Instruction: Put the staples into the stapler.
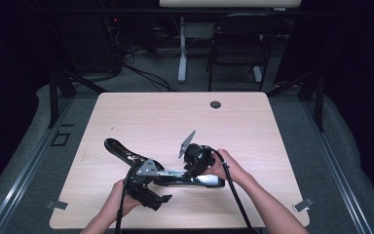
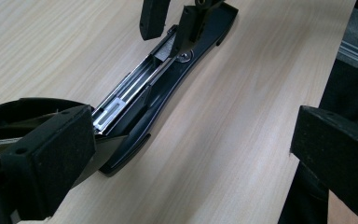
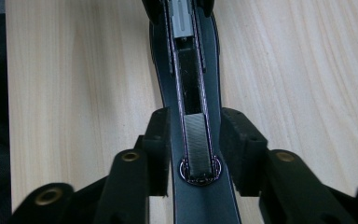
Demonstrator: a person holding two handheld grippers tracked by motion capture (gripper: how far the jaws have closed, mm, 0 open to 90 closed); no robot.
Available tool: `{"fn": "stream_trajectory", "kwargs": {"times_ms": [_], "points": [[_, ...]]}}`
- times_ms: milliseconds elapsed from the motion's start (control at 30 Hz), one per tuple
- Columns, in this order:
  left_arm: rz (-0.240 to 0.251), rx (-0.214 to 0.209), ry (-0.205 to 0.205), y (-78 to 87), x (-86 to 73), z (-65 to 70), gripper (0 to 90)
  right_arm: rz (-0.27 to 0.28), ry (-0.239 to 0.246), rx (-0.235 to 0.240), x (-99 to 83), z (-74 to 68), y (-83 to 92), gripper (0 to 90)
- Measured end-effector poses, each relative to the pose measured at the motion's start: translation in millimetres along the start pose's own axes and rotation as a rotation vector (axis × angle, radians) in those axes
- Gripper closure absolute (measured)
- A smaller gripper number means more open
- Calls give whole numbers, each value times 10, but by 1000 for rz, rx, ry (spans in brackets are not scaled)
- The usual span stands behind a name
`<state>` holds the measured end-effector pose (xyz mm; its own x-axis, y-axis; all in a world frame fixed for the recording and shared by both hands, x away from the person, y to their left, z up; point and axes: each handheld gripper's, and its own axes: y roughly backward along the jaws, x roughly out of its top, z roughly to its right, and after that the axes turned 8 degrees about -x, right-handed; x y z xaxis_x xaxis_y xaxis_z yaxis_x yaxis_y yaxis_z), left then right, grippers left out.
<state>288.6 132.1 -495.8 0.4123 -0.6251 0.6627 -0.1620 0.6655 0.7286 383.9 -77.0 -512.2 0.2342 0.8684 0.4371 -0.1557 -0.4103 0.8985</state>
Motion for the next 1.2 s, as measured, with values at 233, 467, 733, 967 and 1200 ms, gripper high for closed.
{"fn": "stream_trajectory", "kwargs": {"times_ms": [233,467,733,967,1200], "points": [[37,-12,6,96,2,55,1,68,-89,-7,-63,7,89,359],[31,-20,7,108,-3,62,1,83,-147,-59,-201,35,231,296],[34,11,6,182,-88,111,1,117,-209,-95,-331,83,386,169],[38,-6,62,322,-255,49,1,105,-232,-94,-415,105,431,120],[38,-3,85,405,-352,9,1,119,-270,-121,-450,162,425,113]]}}
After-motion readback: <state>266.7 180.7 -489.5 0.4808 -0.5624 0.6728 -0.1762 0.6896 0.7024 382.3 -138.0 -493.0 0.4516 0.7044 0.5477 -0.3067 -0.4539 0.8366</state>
